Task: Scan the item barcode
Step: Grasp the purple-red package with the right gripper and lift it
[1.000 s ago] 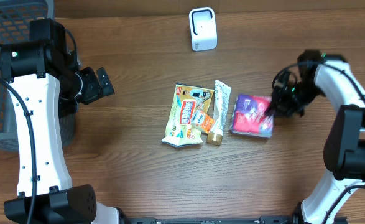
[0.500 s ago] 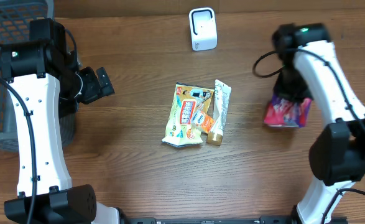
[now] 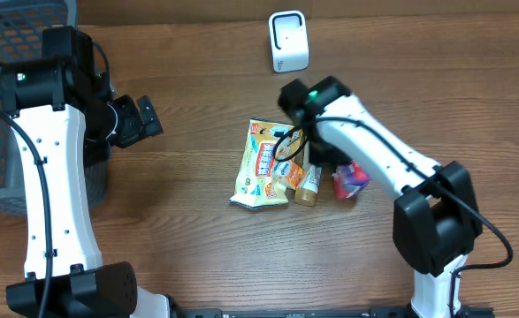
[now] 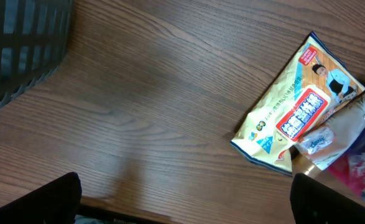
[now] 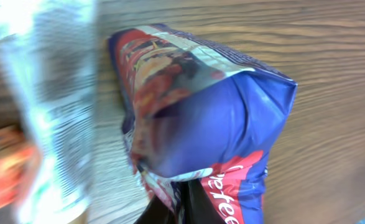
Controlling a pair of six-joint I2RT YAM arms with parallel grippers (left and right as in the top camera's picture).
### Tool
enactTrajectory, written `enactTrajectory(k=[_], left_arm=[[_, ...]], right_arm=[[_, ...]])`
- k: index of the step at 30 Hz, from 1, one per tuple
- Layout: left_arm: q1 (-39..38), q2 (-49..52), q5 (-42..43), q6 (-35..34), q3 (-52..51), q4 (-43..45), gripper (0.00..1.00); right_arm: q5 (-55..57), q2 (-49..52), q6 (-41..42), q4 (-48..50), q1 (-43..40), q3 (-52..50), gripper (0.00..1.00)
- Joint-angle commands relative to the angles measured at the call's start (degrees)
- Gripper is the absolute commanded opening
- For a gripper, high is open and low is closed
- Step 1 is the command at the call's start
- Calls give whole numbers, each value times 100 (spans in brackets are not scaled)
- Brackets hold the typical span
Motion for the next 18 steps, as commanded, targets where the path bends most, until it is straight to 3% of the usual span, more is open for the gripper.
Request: enactTrajectory(k=[1, 5, 11, 12, 14, 18], left_arm=[[31, -4, 17, 107, -2, 7, 100], [31, -4, 17, 107, -2, 7, 100], [31, -4, 17, 107, -2, 7, 100], [31, -4, 17, 107, -2, 7, 100], [31, -4, 17, 107, -2, 7, 100], [31, -4, 17, 107, -2, 7, 100]], right_arm=[[-776, 31, 125, 291, 422, -15, 10], [-1591, 31, -190, 734, 723, 39, 29], [-1169, -31, -463, -127, 352, 1305, 36], [-1064, -61, -721, -422, 39, 1722, 72], [-1298, -79, -1178, -809, -525, 2087, 72], [-2096, -79, -2070, -1104, -1742, 1834, 66]])
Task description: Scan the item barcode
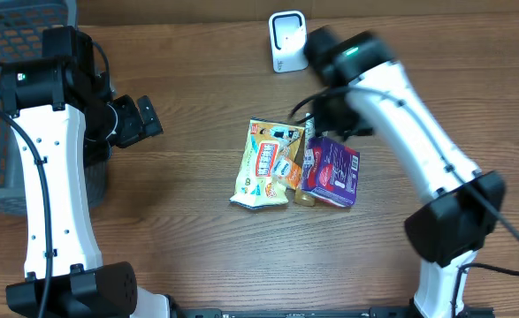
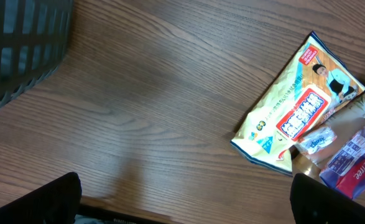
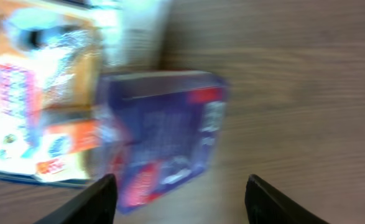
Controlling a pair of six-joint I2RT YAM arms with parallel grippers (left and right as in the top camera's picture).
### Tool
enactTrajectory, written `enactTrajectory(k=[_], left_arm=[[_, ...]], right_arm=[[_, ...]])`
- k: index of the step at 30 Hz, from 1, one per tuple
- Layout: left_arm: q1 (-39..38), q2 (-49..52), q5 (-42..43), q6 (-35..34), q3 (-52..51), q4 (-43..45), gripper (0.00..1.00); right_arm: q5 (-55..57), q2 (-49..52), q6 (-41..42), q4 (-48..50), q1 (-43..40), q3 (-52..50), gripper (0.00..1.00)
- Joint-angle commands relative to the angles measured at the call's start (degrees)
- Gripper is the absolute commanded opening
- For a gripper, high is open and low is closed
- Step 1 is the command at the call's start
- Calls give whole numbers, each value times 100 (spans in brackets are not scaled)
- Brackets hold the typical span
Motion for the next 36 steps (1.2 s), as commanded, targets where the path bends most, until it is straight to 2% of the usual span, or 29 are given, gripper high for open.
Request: enactTrajectory(k=[1, 4, 6, 8, 12, 17, 22, 26, 29, 32, 33, 34, 36], left_arm=[[31, -7, 17, 107, 0, 7, 100], [31, -7, 17, 107, 0, 7, 100], [31, -7, 17, 107, 0, 7, 100], [31, -7, 17, 107, 0, 7, 100], [31, -7, 17, 107, 0, 7, 100], [31, -7, 17, 107, 0, 7, 100], [31, -7, 17, 107, 0, 7, 100], [31, -7, 17, 107, 0, 7, 100], [31, -7, 17, 107, 0, 7, 100], [31, -7, 20, 107, 0, 7, 100], [31, -7, 20, 107, 0, 7, 100], [33, -7, 17, 107, 0, 7, 100], [33, -7, 17, 107, 0, 7, 100]], right_arm=[[-647, -101, -870, -4, -925, -273, 66], [-2006, -101, -1880, 245, -1635, -787, 67], [-3187, -101, -2758, 595, -2107, -1502, 66], [-3672, -101, -3049, 916, -2321, -2122, 66], [-4435, -101, -3180, 1790, -2483, -3285, 64], [-5160, -101, -3340, 2610, -2444, -4168, 63], [-5635, -101, -3101, 3392, -2312, -4631, 53], [-5574, -101, -2035, 4151, -2098, -4634, 33], [-4970, -101, -1427, 4330, -2096, -4444, 31], [-3884, -146, -1161, 3792, -2391, -3762, 30], [-3499, -186, -1143, 3464, -2575, -3359, 27], [-3211, -210, -1051, 3298, -2660, -3165, 21], [-2656, -258, -1016, 2918, -2811, -2739, 20]])
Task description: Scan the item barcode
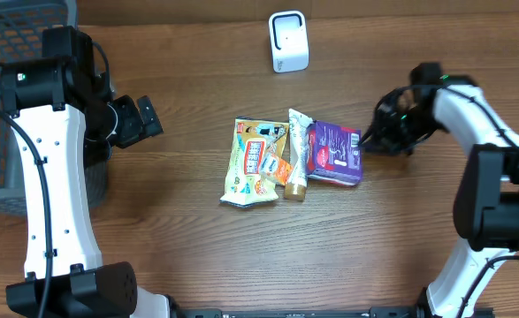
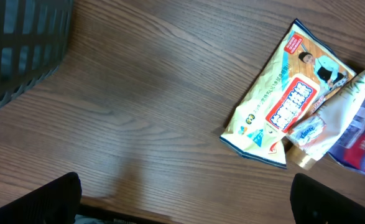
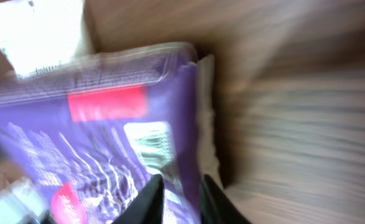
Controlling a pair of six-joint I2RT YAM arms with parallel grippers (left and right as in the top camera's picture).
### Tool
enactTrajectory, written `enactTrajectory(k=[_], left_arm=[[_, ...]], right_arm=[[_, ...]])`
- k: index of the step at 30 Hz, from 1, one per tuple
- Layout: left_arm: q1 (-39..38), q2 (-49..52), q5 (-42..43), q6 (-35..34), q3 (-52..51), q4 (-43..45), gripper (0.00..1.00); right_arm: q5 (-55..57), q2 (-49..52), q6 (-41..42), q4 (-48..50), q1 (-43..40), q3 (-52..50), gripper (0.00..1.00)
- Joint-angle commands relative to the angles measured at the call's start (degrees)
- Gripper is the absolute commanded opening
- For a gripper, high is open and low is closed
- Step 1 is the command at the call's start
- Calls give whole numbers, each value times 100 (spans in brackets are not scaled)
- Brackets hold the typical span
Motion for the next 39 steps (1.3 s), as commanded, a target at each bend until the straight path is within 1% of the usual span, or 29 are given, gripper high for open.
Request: enactTrajectory(k=[1, 4, 6, 10, 12, 13, 14, 18, 21, 24, 28, 29, 31, 37, 39], left_arm=[[31, -7, 17, 107, 0, 7, 100], [31, -7, 17, 107, 0, 7, 100], [31, -7, 20, 107, 0, 7, 100], [31, -7, 20, 107, 0, 7, 100], [31, -7, 17, 107, 0, 7, 100], [31, -7, 20, 107, 0, 7, 100], [31, -7, 20, 107, 0, 7, 100], [31, -7, 17, 107, 0, 7, 100], [31, -7, 20, 107, 0, 7, 100], [33, -7, 17, 107, 0, 7, 100], [31, -7, 20, 107, 0, 7, 100], [31, -7, 20, 107, 0, 7, 100], [31, -7, 17, 107, 0, 7, 100], [31, -7, 22, 105, 0, 7, 100], [17, -7, 22, 107, 0, 13, 100]], right_arm=[[1198, -271, 179, -385, -225, 627, 21], [1292, -337, 153, -750, -177, 796, 25], [1187, -334, 37, -844, -50, 796, 25], [1419, -304, 55, -660, 496, 780, 30], [1493, -280, 210, -584, 697, 778, 30], [1491, -262, 240, -557, 848, 776, 26], [1493, -256, 317, -555, 984, 776, 24], [1495, -245, 463, -455, 1502, 774, 21], [1497, -223, 490, -291, 1853, 774, 20], [1832, -186, 1071, 59, 2284, 754, 11], [2577, -186, 1690, 291, 2732, 737, 7], [2612, -186, 1711, 330, 2791, 728, 6], [2776, -186, 2006, 352, 2942, 647, 4], [2951, -186, 2312, 920, 3224, -31, 4], [3147, -186, 2583, 975, 3233, -179, 4]])
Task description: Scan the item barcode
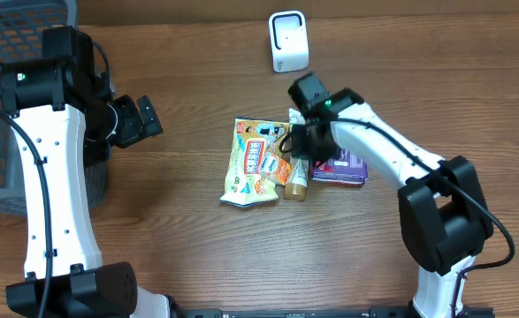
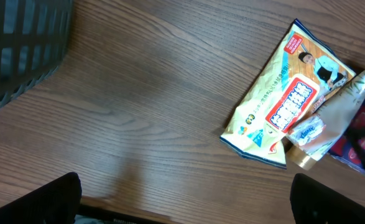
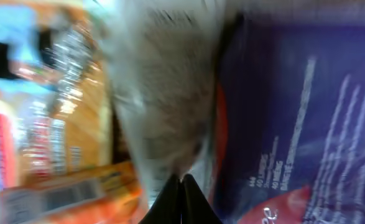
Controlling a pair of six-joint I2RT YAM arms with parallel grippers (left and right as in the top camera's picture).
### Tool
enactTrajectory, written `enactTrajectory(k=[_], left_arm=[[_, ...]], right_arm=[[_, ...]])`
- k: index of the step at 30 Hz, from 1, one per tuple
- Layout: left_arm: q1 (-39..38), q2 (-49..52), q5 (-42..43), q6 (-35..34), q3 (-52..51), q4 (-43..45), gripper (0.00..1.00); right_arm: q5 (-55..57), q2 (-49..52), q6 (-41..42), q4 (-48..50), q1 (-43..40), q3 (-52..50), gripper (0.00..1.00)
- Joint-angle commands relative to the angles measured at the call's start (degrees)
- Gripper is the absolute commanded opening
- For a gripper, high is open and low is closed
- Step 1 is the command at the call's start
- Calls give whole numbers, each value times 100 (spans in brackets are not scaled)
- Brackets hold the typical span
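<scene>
A white barcode scanner (image 1: 287,41) stands at the back of the table. In the middle lie a yellow snack bag (image 1: 252,161), a silver tube (image 1: 296,172) and a purple pack (image 1: 347,167), side by side. My right gripper (image 1: 306,146) is low over the tube's upper end, at the purple pack's left edge. In the blurred right wrist view its fingers (image 3: 182,190) are pressed together over the silver tube (image 3: 163,93), with the purple pack (image 3: 294,124) on the right. My left gripper (image 1: 144,119) hangs open far to the left, holding nothing.
A dark mesh basket (image 1: 3,88) stands at the left edge, also seen as the basket (image 2: 20,43) in the left wrist view. The wooden table (image 1: 171,256) lies bare between the left arm and the items.
My right gripper was at the purple pack's right edge, jaws slightly apart. Now it is shut over the silver tube at the pack's left side. The left arm has not moved.
My right gripper was first down at a crumpled, upended purple pack. Then it was open above the items with the pack lying flat. Later the whole group lay further left and the gripper was at the pack's right edge. Now it is shut over the tube.
</scene>
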Motion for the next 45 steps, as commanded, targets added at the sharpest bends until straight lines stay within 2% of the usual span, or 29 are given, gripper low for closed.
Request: enactTrajectory(k=[1, 19, 23, 27, 29, 33, 34, 35, 38, 40, 41, 42, 43, 45], left_arm=[[52, -7, 0, 107, 0, 7, 100], [70, -7, 0, 107, 0, 9, 100], [70, -7, 0, 107, 0, 9, 100], [70, -7, 0, 107, 0, 9, 100], [70, -7, 0, 107, 0, 9, 100], [70, -7, 0, 107, 0, 9, 100], [70, -7, 0, 107, 0, 9, 100], [70, -7, 0, 107, 0, 9, 100], [70, -7, 0, 107, 0, 9, 100], [70, -7, 0, 107, 0, 9, 100], [70, -7, 0, 107, 0, 9, 100], [70, -7, 0, 107, 0, 9, 100], [70, -7, 0, 107, 0, 9, 100], [70, -7, 0, 107, 0, 9, 100]], right_arm=[[367, -28, 380, 101, 44, -221, 4], [33, 109, 249, 927, 758, -214, 4], [-247, 96, 199, 647, 765, 98, 4], [105, 35, 157, -229, 586, 798, 4], [254, -22, -22, -758, 326, 1207, 12], [254, -55, -1008, -1902, -614, 1967, 65], [254, -55, -1147, -2024, -844, 1987, 72], [284, -52, -1239, -2138, -1167, 1985, 73], [295, -48, -1233, -2212, -1919, 1891, 71], [293, -42, -1233, -2129, -2542, 1740, 60], [225, -42, -1239, -2009, -2861, 1578, 45], [107, -42, -1248, -1919, -3047, 1438, 37], [-114, -42, -1386, -1784, -3204, 1250, 34], [-756, -42, -1773, -1423, -3381, 809, 34]])
